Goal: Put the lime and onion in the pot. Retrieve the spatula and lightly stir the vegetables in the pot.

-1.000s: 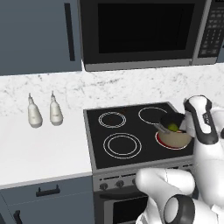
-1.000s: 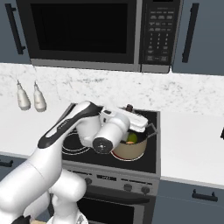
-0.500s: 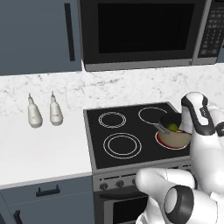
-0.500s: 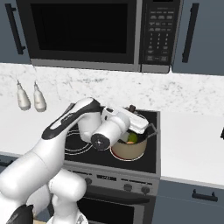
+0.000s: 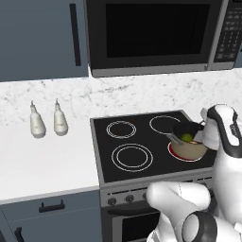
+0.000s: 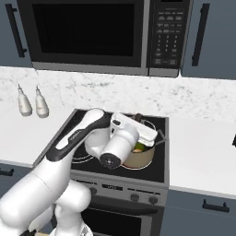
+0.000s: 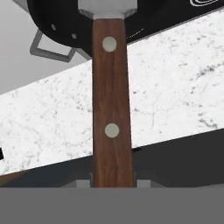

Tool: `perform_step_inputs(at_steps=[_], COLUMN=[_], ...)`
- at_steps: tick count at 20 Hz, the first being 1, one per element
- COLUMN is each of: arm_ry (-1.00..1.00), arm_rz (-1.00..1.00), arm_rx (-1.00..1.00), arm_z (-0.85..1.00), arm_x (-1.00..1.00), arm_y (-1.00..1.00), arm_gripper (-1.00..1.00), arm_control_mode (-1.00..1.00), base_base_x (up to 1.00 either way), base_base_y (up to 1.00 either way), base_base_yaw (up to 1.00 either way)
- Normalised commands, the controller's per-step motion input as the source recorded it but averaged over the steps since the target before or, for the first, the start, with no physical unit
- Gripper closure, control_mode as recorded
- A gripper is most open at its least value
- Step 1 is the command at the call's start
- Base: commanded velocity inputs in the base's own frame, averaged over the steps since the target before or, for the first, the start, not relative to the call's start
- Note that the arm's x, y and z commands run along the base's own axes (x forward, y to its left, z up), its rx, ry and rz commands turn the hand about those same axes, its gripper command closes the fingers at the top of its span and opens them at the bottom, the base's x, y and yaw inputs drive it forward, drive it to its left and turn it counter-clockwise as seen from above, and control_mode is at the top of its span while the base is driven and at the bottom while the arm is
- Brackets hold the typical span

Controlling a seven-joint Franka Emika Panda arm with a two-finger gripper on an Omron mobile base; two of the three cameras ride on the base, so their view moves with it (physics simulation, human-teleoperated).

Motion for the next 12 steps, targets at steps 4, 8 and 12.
perform_step_inputs(at_steps=[4,8,12], arm_ry=[-0.09,0.0,0.01], arm_rz=[0.32,0.33,0.31], arm_rx=[-0.05,-0.02,-0.02], arm_z=[-0.83,-0.76,-0.67], arm_x=[0.0,0.13,0.3], arm_y=[0.01,0.07,0.29], arm_gripper=[1.0,1.0,1.0], arm_control_mode=[-1.0,-1.0,-1.0], base_base_x=[0.0,0.0,0.0], base_base_y=[0.0,0.0,0.0], base_base_yaw=[0.0,0.0,0.0])
